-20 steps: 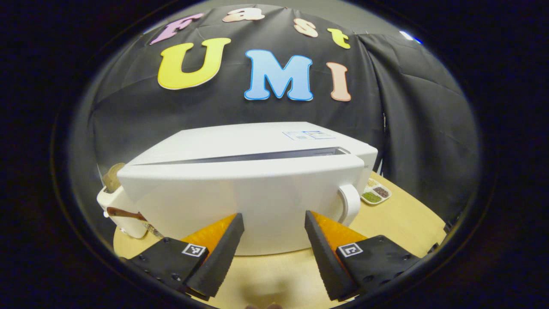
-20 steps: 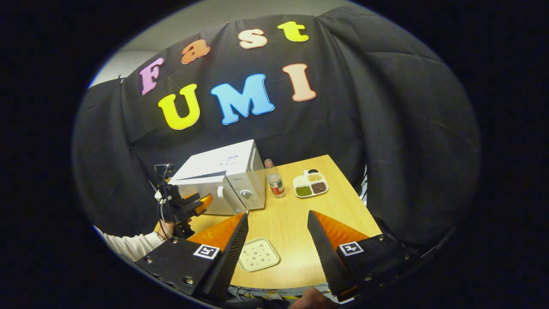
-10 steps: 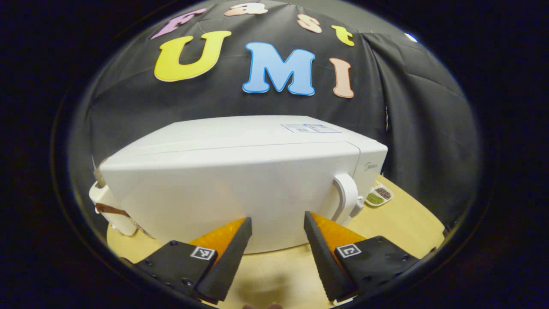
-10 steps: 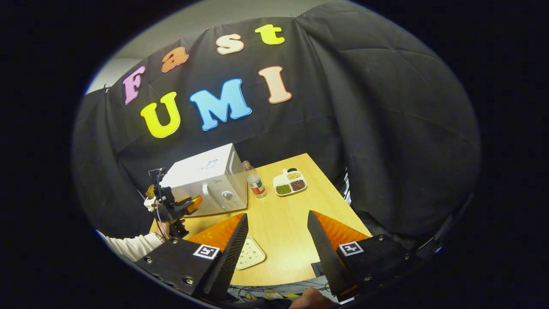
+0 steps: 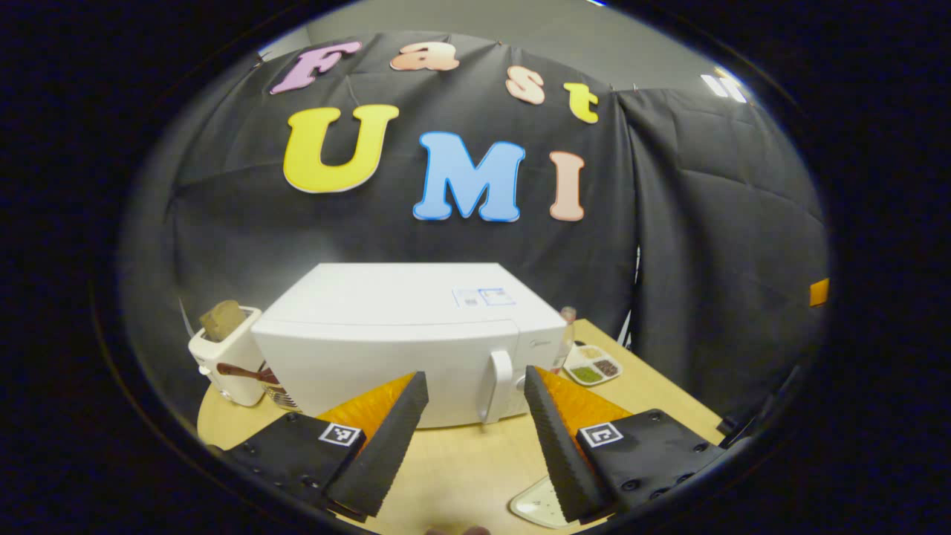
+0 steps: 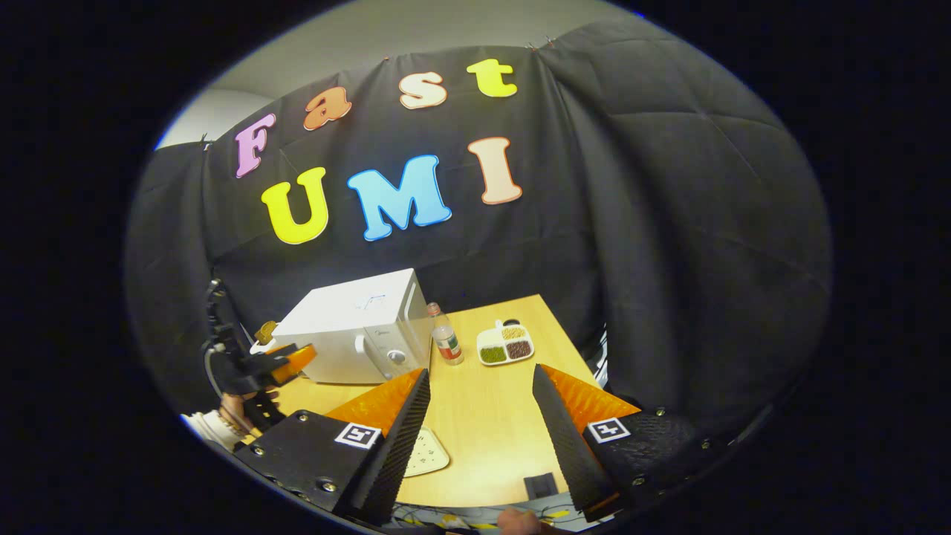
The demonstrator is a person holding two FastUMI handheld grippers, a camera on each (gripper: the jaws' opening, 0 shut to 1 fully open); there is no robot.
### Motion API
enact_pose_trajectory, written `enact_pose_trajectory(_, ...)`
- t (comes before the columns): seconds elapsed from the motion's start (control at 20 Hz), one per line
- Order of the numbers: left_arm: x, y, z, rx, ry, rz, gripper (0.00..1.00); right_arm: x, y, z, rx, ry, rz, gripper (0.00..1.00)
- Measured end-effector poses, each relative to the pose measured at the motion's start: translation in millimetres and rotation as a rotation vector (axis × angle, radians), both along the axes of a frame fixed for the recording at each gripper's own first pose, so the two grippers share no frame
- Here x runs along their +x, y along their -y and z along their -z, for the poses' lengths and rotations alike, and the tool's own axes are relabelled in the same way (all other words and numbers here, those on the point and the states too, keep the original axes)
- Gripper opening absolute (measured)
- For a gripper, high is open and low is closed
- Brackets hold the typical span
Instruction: Open the microwave oven with the left hand, put the food in, and close the microwave oven.
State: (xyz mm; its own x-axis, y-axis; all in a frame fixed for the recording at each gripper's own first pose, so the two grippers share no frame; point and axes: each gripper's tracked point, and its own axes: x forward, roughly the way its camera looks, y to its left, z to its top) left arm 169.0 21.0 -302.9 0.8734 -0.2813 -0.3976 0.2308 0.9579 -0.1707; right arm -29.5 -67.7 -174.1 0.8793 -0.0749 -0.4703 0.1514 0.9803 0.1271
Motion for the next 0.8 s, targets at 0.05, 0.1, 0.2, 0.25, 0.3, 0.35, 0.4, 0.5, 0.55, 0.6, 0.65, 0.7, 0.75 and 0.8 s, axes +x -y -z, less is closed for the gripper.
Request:
enact_pose_trajectory(0.05,-11,2,-42,-0.011,0.048,-0.026,0.91,6,4,-17,-0.018,0.048,-0.026,0.86)
enact_pose_trajectory(0.1,-21,3,-85,-0.017,0.111,-0.064,0.91,13,12,-34,-0.033,0.096,-0.052,0.86)
enact_pose_trajectory(0.2,-46,9,-159,-0.019,0.198,-0.136,0.96,26,26,-58,-0.034,0.17,-0.104,0.86)
enact_pose_trajectory(0.25,-61,19,-195,-0.022,0.24,-0.164,0.9,31,32,-67,-0.026,0.198,-0.125,0.86)
enact_pose_trajectory(0.3,-78,30,-225,-0.016,0.28,-0.186,0.91,38,39,-81,-0.022,0.231,-0.141,0.86)
enact_pose_trajectory(0.35,-94,40,-250,0.0,0.309,-0.206,0.92,44,47,-92,-0.023,0.262,-0.148,0.86)
enact_pose_trajectory(0.4,-107,53,-267,0.019,0.32,-0.227,0.86,49,53,-102,-0.023,0.291,-0.151,0.85)
enact_pose_trajectory(0.5,-129,72,-274,0.041,0.288,-0.249,0.86,57,58,-120,-0.034,0.338,-0.157,0.85)
enact_pose_trajectory(0.55,-138,79,-279,0.056,0.286,-0.254,0.87,60,63,-124,-0.053,0.349,-0.147,0.85)
enact_pose_trajectory(0.6,-147,77,-279,0.078,0.274,-0.267,0.87,62,59,-131,-0.058,0.36,-0.148,0.86)
enact_pose_trajectory(0.65,-155,76,-279,0.098,0.26,-0.279,0.86,61,47,-140,-0.055,0.381,-0.161,0.86)
enact_pose_trajectory(0.7,-161,72,-283,0.107,0.254,-0.289,0.87,60,36,-152,-0.057,0.41,-0.178,0.85)
enact_pose_trajectory(0.75,-164,69,-286,0.114,0.255,-0.297,0.94,59,27,-161,-0.066,0.435,-0.188,0.85)
enact_pose_trajectory(0.8,-166,64,-294,0.128,0.263,-0.31,0.94,59,17,-167,-0.074,0.45,-0.199,0.85)
